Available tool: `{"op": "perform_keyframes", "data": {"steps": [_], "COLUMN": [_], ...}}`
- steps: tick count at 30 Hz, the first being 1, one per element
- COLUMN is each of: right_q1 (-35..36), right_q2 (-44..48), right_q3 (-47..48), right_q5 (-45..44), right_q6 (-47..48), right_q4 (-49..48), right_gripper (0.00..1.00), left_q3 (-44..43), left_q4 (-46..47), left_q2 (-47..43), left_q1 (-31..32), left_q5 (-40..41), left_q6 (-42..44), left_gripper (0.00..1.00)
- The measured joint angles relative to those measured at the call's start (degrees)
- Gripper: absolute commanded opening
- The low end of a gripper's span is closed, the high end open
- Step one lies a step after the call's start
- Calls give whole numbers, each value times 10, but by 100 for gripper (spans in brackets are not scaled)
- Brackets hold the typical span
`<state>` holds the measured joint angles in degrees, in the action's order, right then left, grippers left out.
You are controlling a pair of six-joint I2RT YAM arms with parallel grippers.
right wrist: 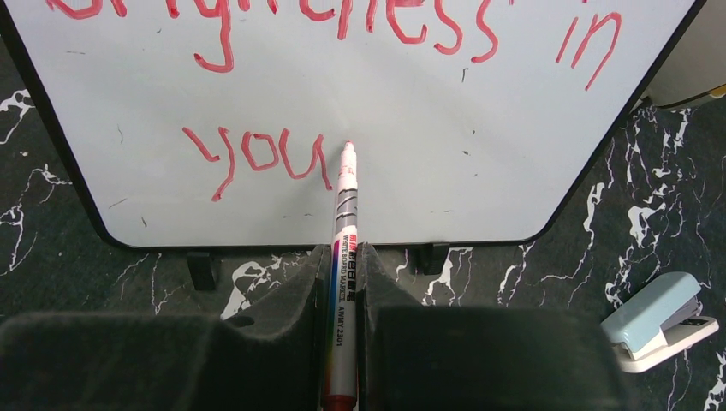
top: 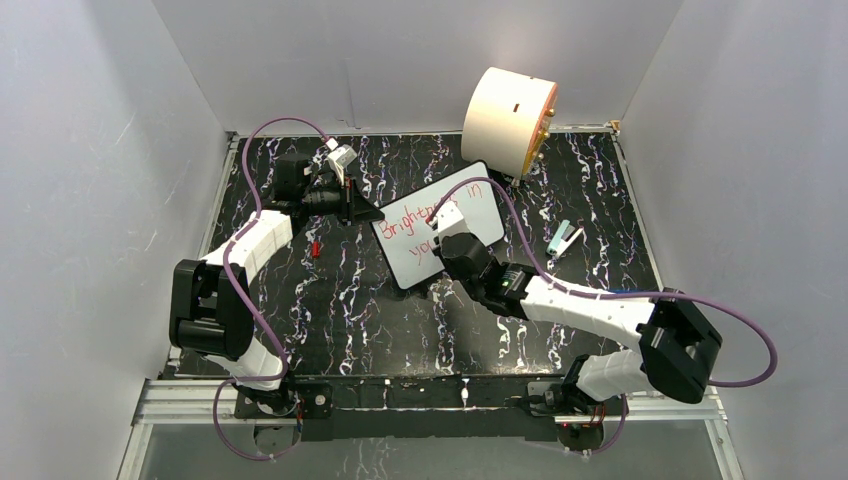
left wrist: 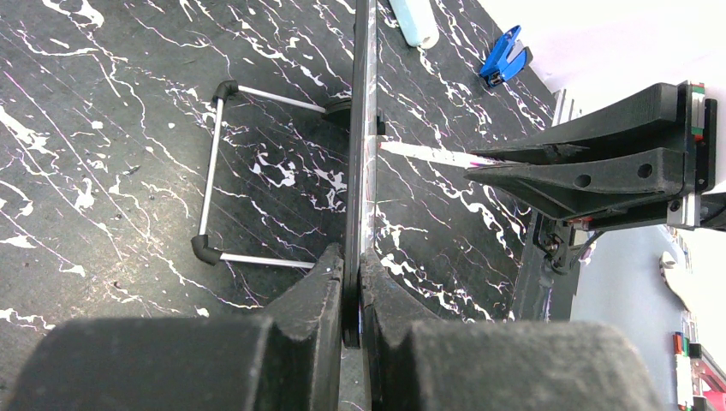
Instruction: Write a sentence on the whiteboard
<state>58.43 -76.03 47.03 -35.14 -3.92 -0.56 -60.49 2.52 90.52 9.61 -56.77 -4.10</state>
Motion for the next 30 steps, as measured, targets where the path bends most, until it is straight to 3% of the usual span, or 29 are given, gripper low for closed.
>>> {"op": "perform_keyframes", "data": {"steps": [30], "right_q1": [-10], "right_q2": [-7], "right_q3": [-10], "right_q5": [23], "right_q6": [-11], "right_q4": [0], "right_gripper": [0], "left_q3": [0], "left_q4": [0], "left_q2": [0], "left_q1": [0], "left_q5": [0], "left_q6": [0], "left_gripper": [0]}}
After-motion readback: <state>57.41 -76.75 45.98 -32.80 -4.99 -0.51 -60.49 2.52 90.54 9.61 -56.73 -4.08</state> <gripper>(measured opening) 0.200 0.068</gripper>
